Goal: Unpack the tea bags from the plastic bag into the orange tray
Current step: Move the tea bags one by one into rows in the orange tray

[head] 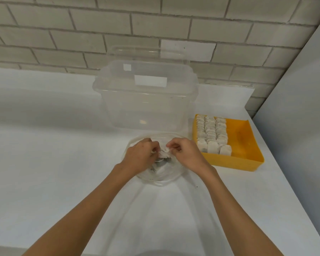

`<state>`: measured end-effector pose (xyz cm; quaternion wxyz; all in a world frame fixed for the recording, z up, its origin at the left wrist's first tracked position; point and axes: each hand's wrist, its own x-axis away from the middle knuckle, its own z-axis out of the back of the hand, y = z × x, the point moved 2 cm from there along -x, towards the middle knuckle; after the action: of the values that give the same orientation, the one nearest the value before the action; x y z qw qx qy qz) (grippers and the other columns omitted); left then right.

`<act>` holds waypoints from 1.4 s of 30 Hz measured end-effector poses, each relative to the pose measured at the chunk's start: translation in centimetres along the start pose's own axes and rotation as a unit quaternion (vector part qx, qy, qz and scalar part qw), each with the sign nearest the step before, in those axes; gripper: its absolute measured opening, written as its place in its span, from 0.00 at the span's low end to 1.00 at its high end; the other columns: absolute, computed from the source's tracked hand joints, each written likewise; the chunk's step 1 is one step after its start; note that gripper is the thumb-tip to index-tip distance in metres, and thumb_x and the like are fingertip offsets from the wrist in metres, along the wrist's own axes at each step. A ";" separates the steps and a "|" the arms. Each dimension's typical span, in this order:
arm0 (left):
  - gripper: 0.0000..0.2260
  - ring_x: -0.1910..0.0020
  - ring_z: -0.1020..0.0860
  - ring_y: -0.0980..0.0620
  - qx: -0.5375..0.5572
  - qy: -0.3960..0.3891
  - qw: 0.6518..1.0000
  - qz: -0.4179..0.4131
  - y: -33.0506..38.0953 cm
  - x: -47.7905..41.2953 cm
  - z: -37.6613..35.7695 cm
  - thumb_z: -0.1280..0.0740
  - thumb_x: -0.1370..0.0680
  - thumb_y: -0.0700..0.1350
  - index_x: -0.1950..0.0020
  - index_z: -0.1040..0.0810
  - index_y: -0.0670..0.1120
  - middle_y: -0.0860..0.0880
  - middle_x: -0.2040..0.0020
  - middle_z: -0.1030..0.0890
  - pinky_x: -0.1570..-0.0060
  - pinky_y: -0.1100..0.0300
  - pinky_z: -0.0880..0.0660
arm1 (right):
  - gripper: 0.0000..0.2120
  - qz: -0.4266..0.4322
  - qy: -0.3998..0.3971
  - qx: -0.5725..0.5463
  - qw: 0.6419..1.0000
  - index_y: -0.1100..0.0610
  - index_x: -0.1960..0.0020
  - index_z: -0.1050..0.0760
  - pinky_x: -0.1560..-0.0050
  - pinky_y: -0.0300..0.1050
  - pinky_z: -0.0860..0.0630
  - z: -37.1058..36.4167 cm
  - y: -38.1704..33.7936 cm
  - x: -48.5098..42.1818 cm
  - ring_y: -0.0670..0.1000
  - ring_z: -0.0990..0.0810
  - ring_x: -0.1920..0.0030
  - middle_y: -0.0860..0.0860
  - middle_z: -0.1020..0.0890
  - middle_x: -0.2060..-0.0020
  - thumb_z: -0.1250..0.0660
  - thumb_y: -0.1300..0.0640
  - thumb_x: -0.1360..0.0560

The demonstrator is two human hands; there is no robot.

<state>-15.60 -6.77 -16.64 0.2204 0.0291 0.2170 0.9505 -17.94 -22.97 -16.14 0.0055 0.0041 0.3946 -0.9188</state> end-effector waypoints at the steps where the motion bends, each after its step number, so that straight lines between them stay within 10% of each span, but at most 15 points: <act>1: 0.04 0.53 0.23 0.52 0.042 -0.006 0.999 0.006 0.0 0.1 0.6 0.35 0.22 0.47 0.49 0.22 0.50 0.53 0.51 0.23 0.55 0.59 0.27 | 0.10 -0.003 0.003 -0.022 1.000 0.58 0.47 0.19 0.47 0.33 0.25 0.2 -0.1 0.1 0.46 0.20 0.52 0.52 0.16 0.51 0.36 0.66 0.25; 8: 0.07 0.59 0.17 0.50 0.428 -0.039 0.893 0.135 -0.4 1.1 3.0 0.33 0.21 0.45 0.51 0.23 0.41 0.45 0.57 0.17 0.58 0.60 0.19 | 0.05 -0.061 0.015 -0.222 0.973 0.53 0.48 0.21 0.53 0.40 0.22 1.0 -1.2 1.2 0.48 0.16 0.56 0.52 0.15 0.57 0.33 0.59 0.23; 15: 0.04 0.62 0.16 0.50 0.542 -0.030 0.824 0.161 -0.1 1.7 2.7 0.34 0.21 0.43 0.51 0.22 0.42 0.46 0.61 0.16 0.60 0.59 0.19 | 0.12 -0.100 -0.054 -0.295 0.949 0.55 0.43 0.22 0.57 0.40 0.22 0.0 -1.8 1.9 0.48 0.17 0.59 0.55 0.15 0.57 0.29 0.56 0.26; 25: 0.04 0.58 0.16 0.50 0.433 0.088 0.883 0.162 0.8 1.7 1.7 0.32 0.22 0.43 0.52 0.19 0.43 0.45 0.55 0.17 0.57 0.58 0.18 | 0.08 -0.092 0.022 -0.327 0.940 0.59 0.49 0.20 0.63 0.39 0.22 -1.1 -2.1 2.0 0.50 0.18 0.62 0.57 0.17 0.58 0.28 0.57 0.27; 42: 0.07 0.49 0.19 0.48 0.608 -0.005 0.770 0.192 1.0 1.9 3.2 0.34 0.21 0.43 0.53 0.17 0.44 0.45 0.51 0.17 0.50 0.57 0.21 | 0.08 -0.099 0.028 -0.422 0.901 0.61 0.49 0.22 0.60 0.40 0.19 1.3 -2.3 2.7 0.50 0.18 0.61 0.57 0.18 0.59 0.34 0.70 0.25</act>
<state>-17.26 -5.46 -13.39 -0.0297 0.2035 0.7386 0.6420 -20.72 -22.31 -13.61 -0.0952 -0.0123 0.7438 -0.6615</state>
